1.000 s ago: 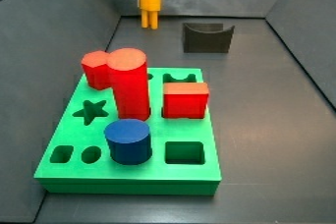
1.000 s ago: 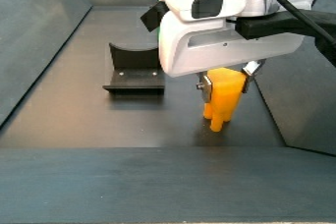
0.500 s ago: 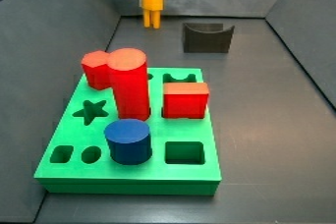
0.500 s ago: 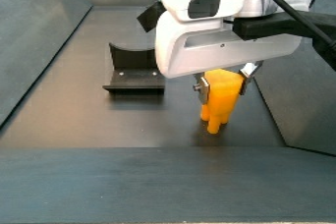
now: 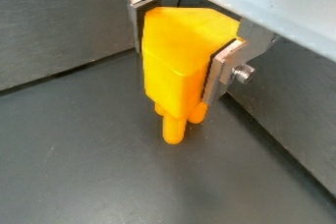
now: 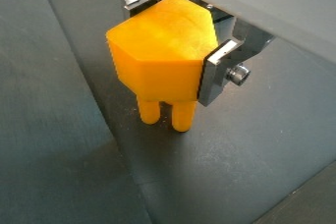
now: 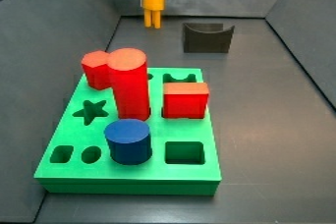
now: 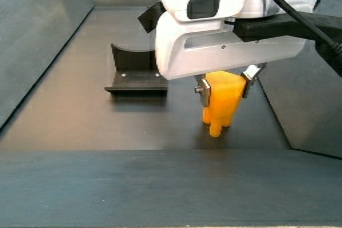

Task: Pick up the 3 prong object. Move up. Move to above the board. Insert the 3 prong object.
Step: Move up, then move to above the board.

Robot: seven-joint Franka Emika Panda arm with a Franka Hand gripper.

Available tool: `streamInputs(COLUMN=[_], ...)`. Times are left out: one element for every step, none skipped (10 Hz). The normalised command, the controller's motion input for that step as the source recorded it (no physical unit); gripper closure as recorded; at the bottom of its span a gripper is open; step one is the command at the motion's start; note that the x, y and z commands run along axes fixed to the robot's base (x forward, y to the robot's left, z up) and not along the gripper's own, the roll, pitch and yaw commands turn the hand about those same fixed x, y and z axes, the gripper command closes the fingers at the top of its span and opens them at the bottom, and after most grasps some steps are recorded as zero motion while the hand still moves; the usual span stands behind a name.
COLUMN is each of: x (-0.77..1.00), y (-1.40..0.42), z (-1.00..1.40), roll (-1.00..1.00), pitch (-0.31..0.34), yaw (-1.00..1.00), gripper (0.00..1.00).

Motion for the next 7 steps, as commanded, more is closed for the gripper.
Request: streamInputs(x=[0.0,0.0,-0.02,-0.03,-0.03,-0.02,-0.05], y=[0.0,-0.07,-0.06,-0.02,-0.01,-0.01,-0.25], z=[0.83,0.78,0.71,0.53,0.33,0.19,1.0], roll=[0.0,-0.01,0.01,0.05,0.08,0.09,-0.14], pitch=[0.0,0.015,0.023,0.035,0.055,0.067,0.162], yaw=[0.0,-0.03,-0.03,-0.02,-0.01,0.0,0.1], gripper=[1.0,1.0,1.0,1.0,1.0,1.0,1.0])
